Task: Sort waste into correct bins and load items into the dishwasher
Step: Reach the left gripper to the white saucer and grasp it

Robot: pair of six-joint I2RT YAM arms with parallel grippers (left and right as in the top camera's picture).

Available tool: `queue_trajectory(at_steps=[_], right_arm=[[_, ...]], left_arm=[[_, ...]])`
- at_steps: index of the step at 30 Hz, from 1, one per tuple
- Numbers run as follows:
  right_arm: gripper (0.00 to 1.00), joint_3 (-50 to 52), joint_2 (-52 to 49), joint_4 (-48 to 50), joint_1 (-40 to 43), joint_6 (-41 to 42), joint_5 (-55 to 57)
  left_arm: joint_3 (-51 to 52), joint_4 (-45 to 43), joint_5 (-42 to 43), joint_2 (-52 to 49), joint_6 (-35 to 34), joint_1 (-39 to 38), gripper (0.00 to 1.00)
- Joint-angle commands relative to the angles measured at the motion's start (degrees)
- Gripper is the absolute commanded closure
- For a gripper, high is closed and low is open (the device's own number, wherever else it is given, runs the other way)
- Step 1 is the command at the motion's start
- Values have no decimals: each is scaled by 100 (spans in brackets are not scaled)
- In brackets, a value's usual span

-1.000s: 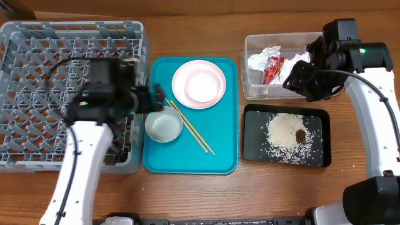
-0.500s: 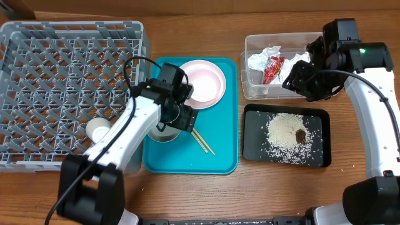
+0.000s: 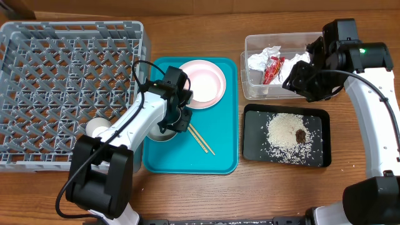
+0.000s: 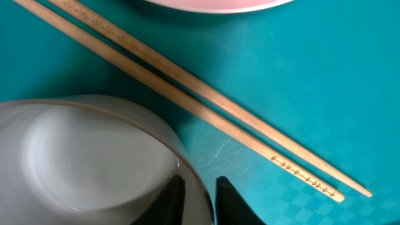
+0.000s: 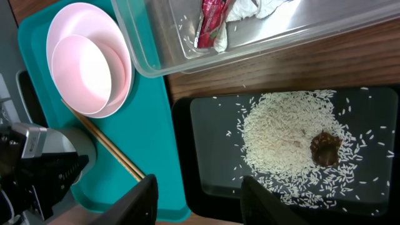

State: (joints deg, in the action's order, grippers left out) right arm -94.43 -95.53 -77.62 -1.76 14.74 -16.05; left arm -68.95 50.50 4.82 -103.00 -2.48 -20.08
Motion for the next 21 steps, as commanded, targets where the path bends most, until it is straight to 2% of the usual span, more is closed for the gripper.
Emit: queue_trajectory(at_steps=[1,9,21], right_arm=[[55,-127,125,-7,2,-20,61],[56,-127,125,-28,2,-20,61],[56,-127,125,-55,2,-20,61]], left_arm=[[-96,-17,101,-61,-52,-22,86],[-15,13,52,-76,-273,-22,81],[42,28,52,-76,-400,-22,81]])
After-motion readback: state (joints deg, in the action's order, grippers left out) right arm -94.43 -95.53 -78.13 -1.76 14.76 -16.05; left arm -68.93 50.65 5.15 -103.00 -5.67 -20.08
